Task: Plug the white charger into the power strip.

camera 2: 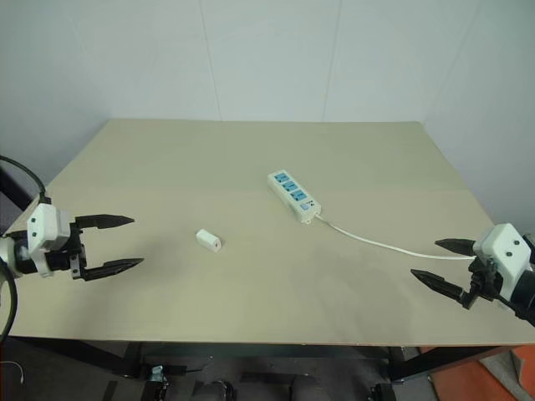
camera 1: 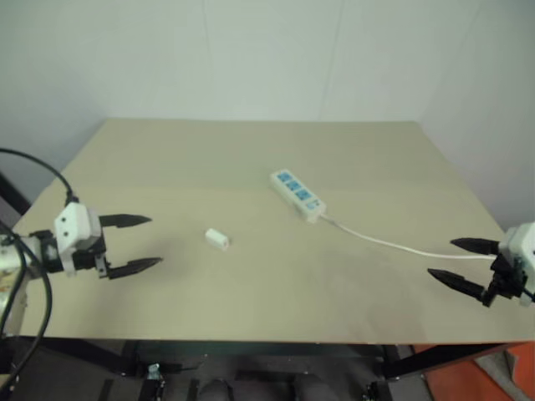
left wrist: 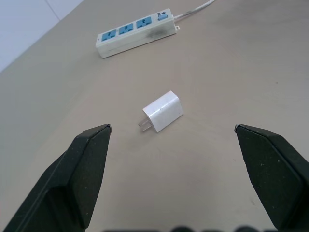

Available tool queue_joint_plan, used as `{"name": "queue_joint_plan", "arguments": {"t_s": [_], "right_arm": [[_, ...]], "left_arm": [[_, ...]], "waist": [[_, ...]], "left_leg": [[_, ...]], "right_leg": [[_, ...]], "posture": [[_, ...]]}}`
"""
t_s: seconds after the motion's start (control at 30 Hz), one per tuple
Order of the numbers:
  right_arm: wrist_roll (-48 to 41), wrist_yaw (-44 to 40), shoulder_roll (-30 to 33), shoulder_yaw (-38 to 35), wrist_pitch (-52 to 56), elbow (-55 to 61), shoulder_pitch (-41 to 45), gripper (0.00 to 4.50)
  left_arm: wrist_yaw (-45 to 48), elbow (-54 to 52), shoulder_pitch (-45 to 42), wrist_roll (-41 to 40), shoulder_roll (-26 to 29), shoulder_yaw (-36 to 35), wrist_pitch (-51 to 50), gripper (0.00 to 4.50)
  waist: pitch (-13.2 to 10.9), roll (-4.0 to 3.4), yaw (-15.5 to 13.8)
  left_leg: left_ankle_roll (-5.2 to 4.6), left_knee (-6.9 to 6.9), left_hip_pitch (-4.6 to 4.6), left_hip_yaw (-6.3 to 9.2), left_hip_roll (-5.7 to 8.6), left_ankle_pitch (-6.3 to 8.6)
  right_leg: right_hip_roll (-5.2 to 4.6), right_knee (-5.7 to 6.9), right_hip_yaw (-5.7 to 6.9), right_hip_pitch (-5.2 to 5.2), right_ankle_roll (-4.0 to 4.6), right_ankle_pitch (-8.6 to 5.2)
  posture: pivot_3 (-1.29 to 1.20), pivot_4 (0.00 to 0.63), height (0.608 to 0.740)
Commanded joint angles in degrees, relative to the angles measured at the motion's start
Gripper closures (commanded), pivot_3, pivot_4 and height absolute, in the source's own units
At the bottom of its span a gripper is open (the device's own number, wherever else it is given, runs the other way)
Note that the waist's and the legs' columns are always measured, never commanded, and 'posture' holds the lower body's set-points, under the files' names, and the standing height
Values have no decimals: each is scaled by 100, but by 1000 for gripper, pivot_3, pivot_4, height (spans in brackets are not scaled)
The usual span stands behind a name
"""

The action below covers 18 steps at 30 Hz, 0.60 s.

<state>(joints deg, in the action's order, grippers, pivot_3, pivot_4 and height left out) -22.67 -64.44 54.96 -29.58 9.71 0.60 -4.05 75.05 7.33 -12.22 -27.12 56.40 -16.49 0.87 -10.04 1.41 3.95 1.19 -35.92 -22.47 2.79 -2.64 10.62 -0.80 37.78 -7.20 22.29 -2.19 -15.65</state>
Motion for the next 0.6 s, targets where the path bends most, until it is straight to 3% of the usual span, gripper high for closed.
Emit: {"name": "queue_joint_plan", "arguments": {"t_s": [0.03, 0.43, 0.6], "right_arm": [[73, -40, 115, -38, -224, 64, 0, 0], [-34, -200, 42, -199, -286, 396, -321, 0], [147, 257, -62, 260, -85, 220, 185, 0]], "left_arm": [[-73, -156, -62, -59, -34, -123, -36, 25], [173, -151, -164, -115, 1, -138, -361, 25], [31, -136, -294, 28, -113, -10, -275, 25]], "waist": [[0, 0, -1], [0, 1, 3], [0, 1, 22]], "left_leg": [[0, 0, 0, 0, 0, 0], [0, 1, 0, -1, 0, 0], [0, 1, 1, 0, 0, 0]], "right_leg": [[0, 0, 0, 0, 0, 0], [0, -3, 0, 0, 0, 0], [0, -3, -1, 0, 0, 0]], "posture": [[0, 150, 740], [0, 150, 740], [0, 150, 740]]}}
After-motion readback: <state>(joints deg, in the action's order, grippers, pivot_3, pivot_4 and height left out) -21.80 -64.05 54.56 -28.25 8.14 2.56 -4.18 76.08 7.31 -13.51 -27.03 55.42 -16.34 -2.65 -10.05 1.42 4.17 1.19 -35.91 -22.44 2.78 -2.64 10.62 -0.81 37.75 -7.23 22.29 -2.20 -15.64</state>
